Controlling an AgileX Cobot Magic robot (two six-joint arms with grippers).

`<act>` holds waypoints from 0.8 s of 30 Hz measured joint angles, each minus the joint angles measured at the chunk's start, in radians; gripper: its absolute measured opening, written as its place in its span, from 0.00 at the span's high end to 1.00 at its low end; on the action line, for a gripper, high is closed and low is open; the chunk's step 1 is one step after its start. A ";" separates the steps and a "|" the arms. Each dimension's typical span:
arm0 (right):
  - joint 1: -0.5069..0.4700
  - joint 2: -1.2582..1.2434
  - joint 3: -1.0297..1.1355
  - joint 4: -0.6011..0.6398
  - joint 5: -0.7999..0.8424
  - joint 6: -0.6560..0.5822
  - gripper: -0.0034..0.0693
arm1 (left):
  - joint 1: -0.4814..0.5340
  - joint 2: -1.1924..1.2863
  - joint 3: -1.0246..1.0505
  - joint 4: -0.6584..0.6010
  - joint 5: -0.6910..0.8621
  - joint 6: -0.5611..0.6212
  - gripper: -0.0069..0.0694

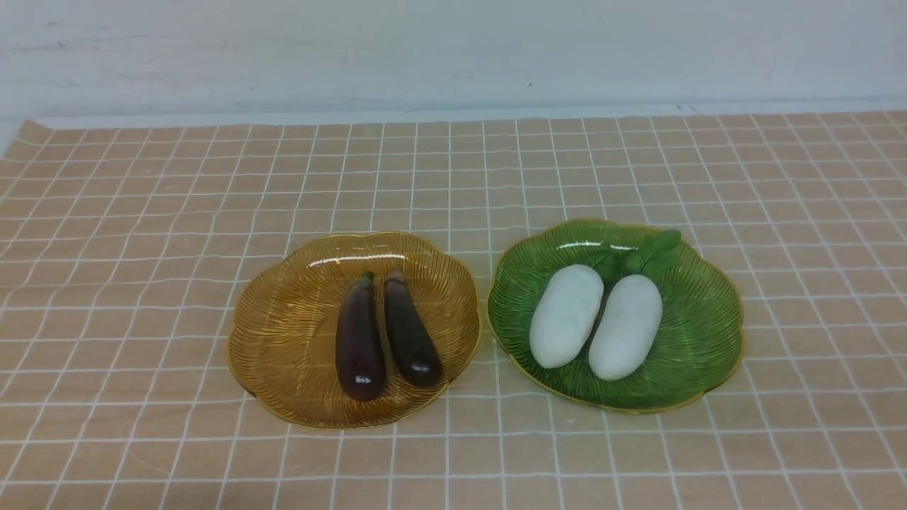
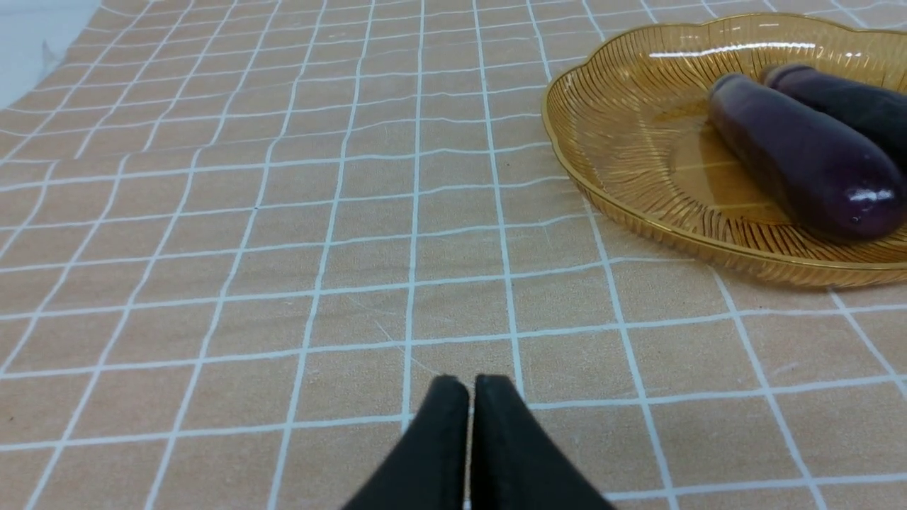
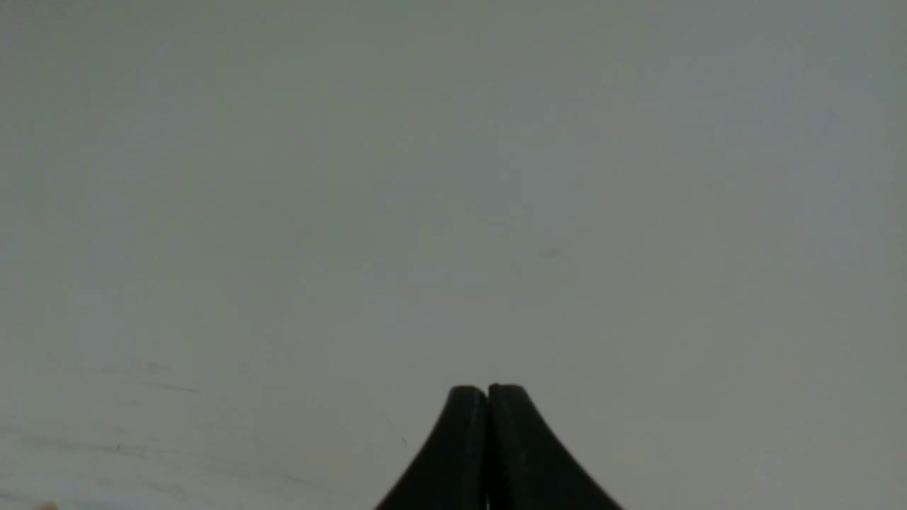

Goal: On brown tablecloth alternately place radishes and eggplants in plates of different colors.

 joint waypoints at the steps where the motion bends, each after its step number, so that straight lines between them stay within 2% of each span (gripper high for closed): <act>1: -0.029 0.000 0.017 -0.002 0.026 0.000 0.97 | 0.000 0.000 0.000 0.000 0.000 0.000 0.91; 6: -0.206 -0.009 0.217 -0.012 0.095 0.000 0.97 | 0.000 0.000 0.000 0.000 0.000 0.000 0.91; 8: -0.238 -0.033 0.303 -0.014 0.104 0.001 0.97 | 0.000 0.000 0.000 0.000 0.000 0.000 0.91; 13: -0.254 -0.061 0.362 -0.014 0.262 0.008 0.97 | 0.000 0.000 0.001 0.000 -0.001 0.000 0.91; 20: -0.254 -0.061 0.361 -0.014 0.274 0.007 0.97 | 0.000 0.000 0.001 0.000 -0.002 0.001 0.91; 21: -0.254 -0.061 0.361 -0.014 0.274 0.007 0.97 | 0.000 0.000 0.001 0.000 -0.003 0.002 0.88; 24: -0.254 -0.061 0.361 -0.014 0.274 0.009 0.97 | 0.000 0.000 0.001 0.000 -0.003 0.003 0.91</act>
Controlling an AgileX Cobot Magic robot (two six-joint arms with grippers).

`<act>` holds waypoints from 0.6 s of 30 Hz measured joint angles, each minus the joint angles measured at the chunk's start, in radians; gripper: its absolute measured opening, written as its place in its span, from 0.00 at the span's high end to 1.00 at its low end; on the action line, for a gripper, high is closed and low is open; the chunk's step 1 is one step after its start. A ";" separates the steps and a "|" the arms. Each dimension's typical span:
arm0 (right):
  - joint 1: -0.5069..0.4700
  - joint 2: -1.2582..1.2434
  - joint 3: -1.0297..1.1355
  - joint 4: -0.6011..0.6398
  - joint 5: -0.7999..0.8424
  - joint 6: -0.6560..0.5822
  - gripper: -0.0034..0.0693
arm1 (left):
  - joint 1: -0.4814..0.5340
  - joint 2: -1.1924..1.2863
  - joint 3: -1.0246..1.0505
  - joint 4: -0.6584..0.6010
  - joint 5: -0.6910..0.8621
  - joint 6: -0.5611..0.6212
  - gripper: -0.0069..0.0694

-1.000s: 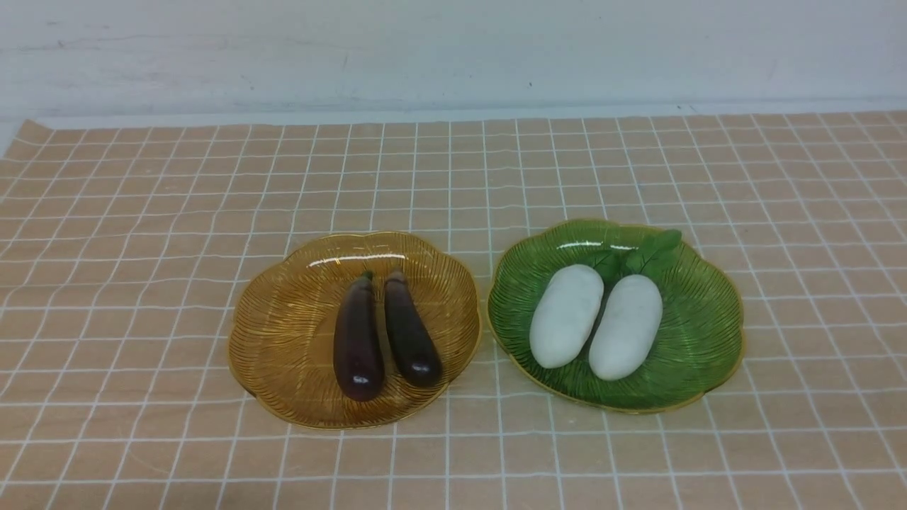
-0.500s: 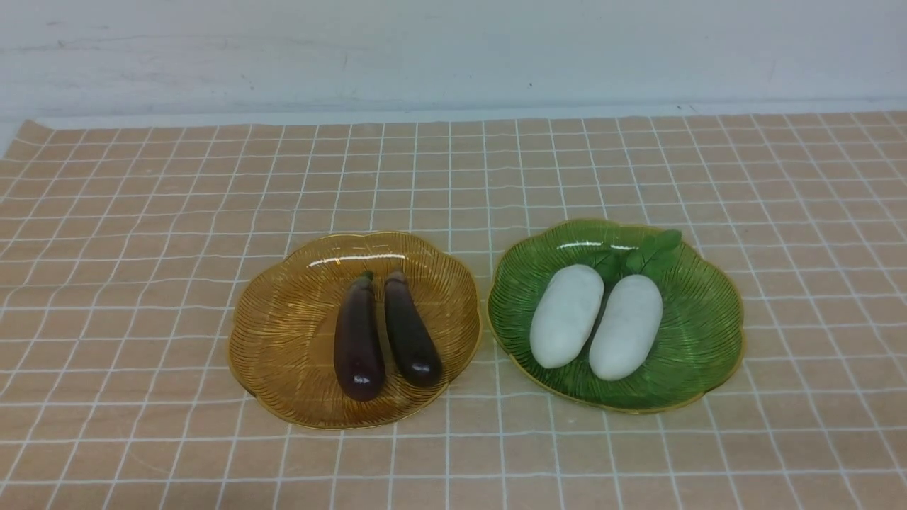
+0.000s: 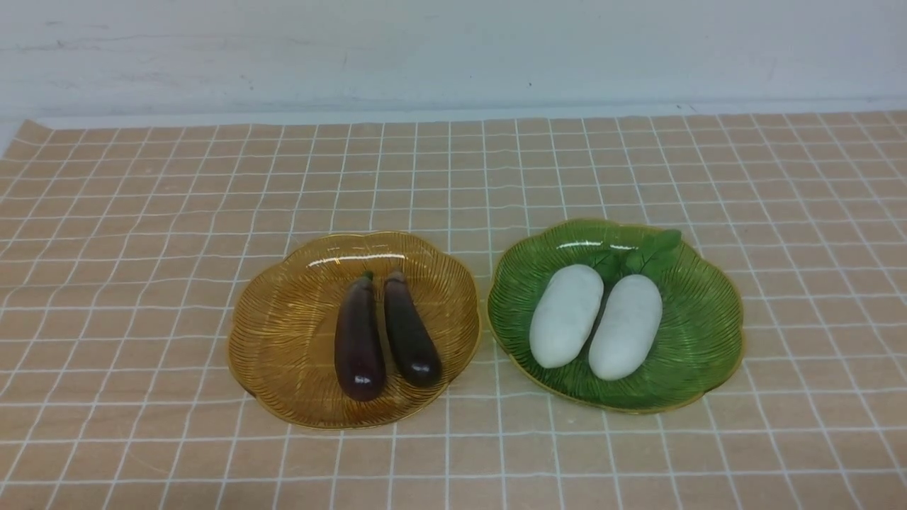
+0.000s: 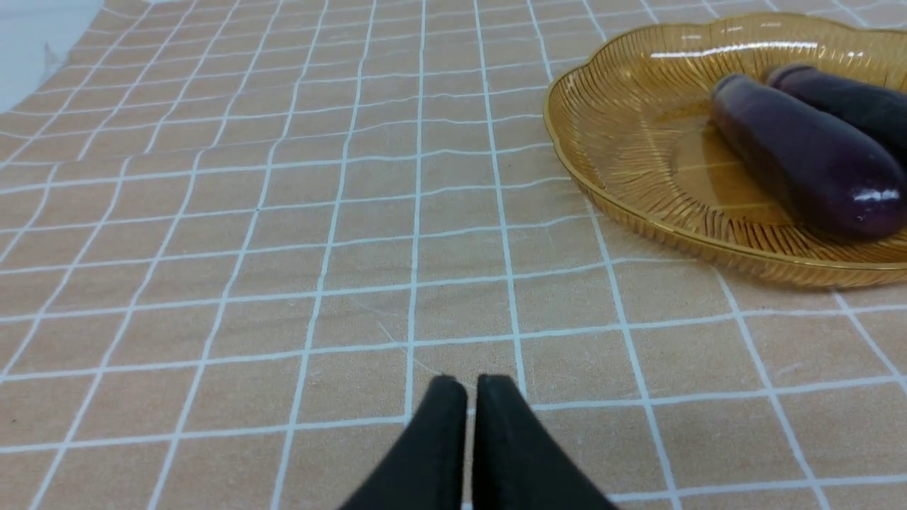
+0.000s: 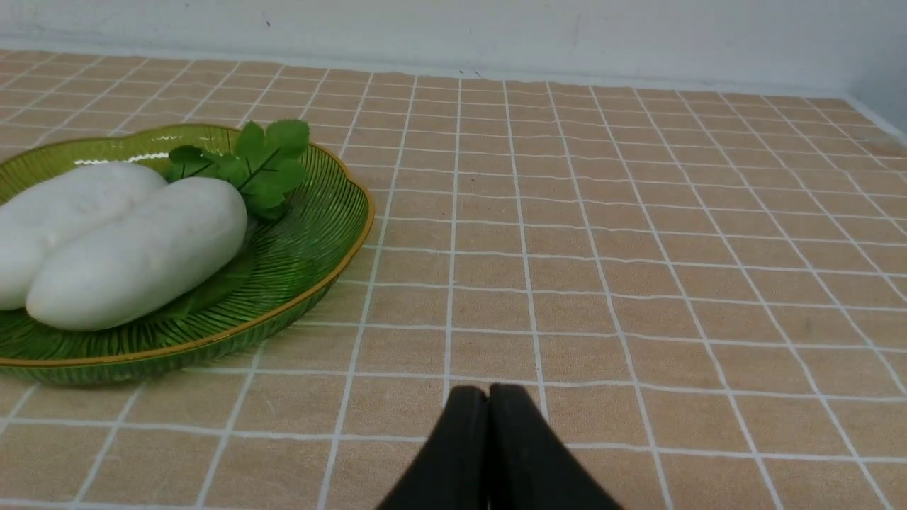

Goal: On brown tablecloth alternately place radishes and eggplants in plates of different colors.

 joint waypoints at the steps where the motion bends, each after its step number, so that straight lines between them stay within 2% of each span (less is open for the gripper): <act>1: 0.000 0.000 0.000 0.000 0.000 0.009 0.97 | 0.000 0.000 0.000 0.000 0.000 0.000 0.91; 18: 0.000 0.000 0.000 0.000 0.000 0.016 0.97 | 0.000 0.000 0.000 0.000 0.000 0.000 0.91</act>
